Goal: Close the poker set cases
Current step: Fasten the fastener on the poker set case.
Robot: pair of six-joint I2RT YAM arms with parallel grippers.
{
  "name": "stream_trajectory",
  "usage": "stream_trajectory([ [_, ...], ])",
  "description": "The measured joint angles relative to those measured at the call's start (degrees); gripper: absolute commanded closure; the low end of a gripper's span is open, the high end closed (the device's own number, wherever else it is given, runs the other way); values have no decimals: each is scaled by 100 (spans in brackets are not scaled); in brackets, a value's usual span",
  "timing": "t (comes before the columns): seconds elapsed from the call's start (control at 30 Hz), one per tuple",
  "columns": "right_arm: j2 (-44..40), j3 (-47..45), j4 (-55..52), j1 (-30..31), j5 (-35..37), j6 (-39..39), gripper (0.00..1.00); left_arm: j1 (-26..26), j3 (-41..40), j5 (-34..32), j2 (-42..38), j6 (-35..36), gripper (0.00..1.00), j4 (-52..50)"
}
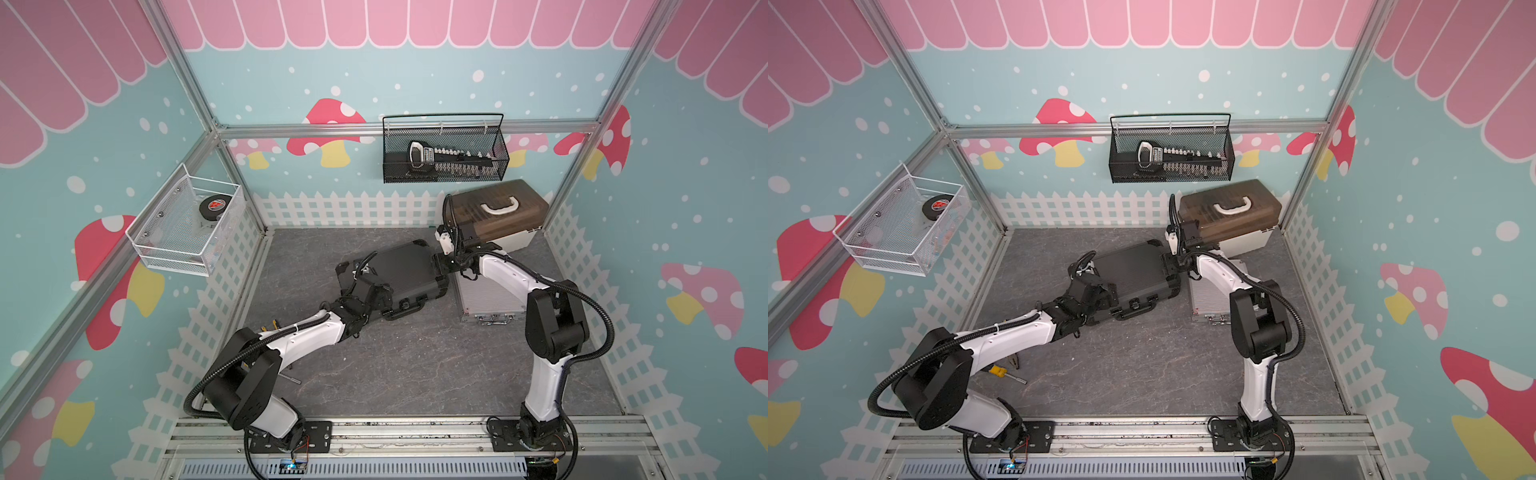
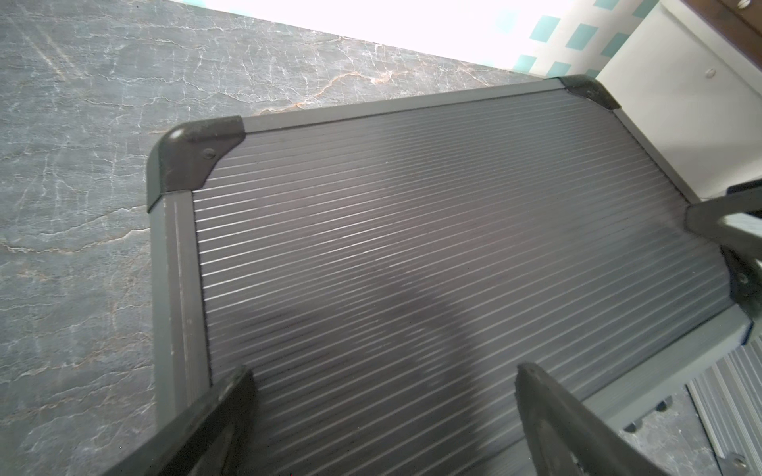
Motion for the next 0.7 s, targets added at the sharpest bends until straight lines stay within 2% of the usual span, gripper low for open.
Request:
stream_trajectory([
  [0.7, 26, 140, -260, -151, -293, -46, 31, 0, -179, 0, -127, -129, 1, 177],
])
